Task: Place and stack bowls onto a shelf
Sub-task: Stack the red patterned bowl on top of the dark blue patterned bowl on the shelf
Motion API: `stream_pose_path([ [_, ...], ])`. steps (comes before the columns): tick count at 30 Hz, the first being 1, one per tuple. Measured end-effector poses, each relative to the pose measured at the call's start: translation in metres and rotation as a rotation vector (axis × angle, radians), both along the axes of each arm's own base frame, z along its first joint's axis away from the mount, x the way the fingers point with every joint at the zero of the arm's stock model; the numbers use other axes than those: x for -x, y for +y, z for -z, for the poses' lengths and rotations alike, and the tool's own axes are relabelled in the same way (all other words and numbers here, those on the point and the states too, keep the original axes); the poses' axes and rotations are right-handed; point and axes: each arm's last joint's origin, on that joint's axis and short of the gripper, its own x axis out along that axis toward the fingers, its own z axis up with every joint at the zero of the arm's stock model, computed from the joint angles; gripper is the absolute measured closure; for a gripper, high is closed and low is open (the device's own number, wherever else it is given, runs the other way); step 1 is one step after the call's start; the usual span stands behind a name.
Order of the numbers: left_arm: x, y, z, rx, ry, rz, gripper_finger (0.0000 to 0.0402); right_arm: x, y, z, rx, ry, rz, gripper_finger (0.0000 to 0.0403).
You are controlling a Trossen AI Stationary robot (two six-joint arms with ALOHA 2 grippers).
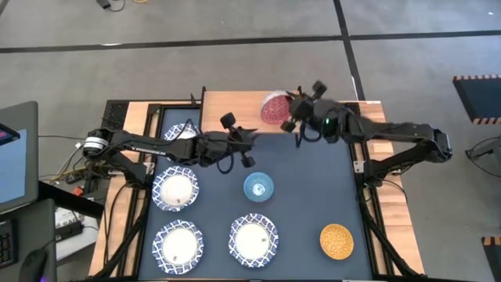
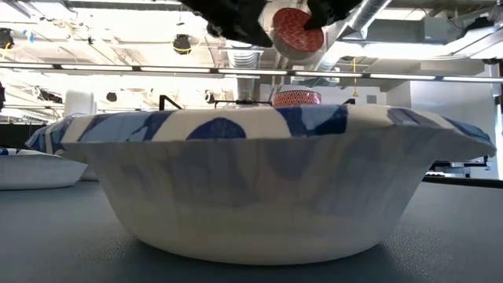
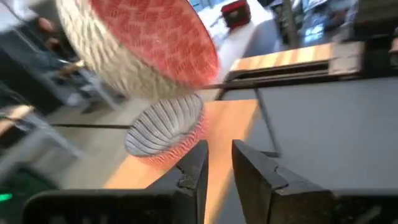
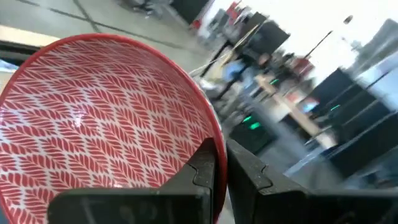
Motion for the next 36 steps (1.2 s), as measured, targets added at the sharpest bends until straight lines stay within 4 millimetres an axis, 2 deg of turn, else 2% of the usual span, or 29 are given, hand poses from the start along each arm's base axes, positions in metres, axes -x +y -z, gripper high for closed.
stream_pose_path([
  [4,0.031,0.01,-0.007,0.058,-0.124,0.017,0.0324,0.008,-0.025,-0.008,-0.206,-0.049,-0.08,0.0355],
  [8,0.057,0.012,0.003,0.091,-0.122,0.012,0.0312,0.015,-0.049,-0.016,-0.313,-0.131,-0.093,0.0355],
  [10,0.068,0.011,0.002,0.102,-0.158,0.014,0.0304,0.023,-0.063,-0.016,-0.354,-0.131,-0.057,0.0355],
  [13,0.079,0.01,0.011,0.109,-0.171,0.011,0.0291,0.021,-0.081,-0.02,-0.41,-0.159,-0.016,0.0355],
  [16,0.084,0.01,0.022,0.116,-0.163,0.01,0.028,0.026,-0.103,-0.021,-0.494,-0.095,0.068,0.0356],
  [24,0.087,0.013,0.03,0.136,-0.162,-0.005,0.0273,0.009,-0.159,-0.012,-0.702,0.063,0.144,0.0356],
  [30,0.086,0.012,0.034,0.153,-0.132,0.034,0.0273,-0.007,-0.18,0.005,-0.855,0.132,0.078,0.0356],
  [36,0.087,0.011,0.041,0.198,-0.083,0.046,0.0273,-0.015,-0.185,0.021,-0.936,0.209,0.053,0.0356],
])
